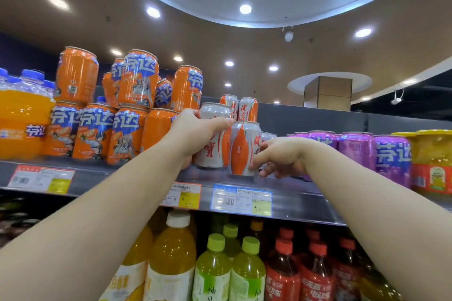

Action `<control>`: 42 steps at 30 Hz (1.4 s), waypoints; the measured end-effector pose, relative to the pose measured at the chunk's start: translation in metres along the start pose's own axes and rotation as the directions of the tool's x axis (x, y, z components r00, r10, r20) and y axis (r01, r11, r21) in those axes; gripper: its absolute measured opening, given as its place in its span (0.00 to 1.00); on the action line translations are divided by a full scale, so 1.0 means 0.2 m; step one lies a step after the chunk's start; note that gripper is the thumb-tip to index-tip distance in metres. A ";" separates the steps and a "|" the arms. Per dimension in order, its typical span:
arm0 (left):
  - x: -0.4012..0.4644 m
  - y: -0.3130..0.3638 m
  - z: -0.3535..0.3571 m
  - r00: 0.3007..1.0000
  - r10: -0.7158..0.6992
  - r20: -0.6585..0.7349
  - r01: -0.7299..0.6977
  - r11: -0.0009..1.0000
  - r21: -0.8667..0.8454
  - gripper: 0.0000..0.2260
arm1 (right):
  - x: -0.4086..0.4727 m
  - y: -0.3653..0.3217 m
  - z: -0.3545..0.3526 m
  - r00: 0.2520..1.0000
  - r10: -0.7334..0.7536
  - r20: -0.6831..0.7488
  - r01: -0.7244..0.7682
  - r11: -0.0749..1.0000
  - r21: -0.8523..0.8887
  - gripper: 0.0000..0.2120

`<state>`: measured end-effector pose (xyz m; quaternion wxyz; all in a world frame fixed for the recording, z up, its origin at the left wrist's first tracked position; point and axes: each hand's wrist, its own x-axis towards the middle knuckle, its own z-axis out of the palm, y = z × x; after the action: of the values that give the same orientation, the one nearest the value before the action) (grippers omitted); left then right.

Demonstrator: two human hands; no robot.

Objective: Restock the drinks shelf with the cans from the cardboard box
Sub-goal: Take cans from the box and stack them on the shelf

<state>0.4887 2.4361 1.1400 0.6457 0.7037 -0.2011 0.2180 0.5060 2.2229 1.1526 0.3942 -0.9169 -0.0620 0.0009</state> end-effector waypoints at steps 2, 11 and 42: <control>0.00 -0.01 0.00 1.000 -0.007 -0.001 0.007 1.000 0.006 0.19 | 0.02 0.01 0.04 1.000 0.012 0.000 -0.012 1.000 -0.007 0.12; 0.01 -0.03 0.00 1.000 0.024 -0.002 -0.024 0.996 0.087 0.19 | 0.08 -0.02 0.12 0.994 -0.056 -0.096 0.051 0.997 -0.050 0.22; 0.02 -0.08 -0.08 0.970 -0.021 0.241 -0.129 0.799 0.587 0.47 | 0.08 0.06 0.01 0.996 -0.081 -0.025 0.076 0.983 -0.167 0.20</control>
<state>0.5001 2.4534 1.1290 0.3552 0.8861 -0.2172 0.2037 0.5227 2.2181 1.1445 0.3171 -0.9433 -0.0918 -0.0341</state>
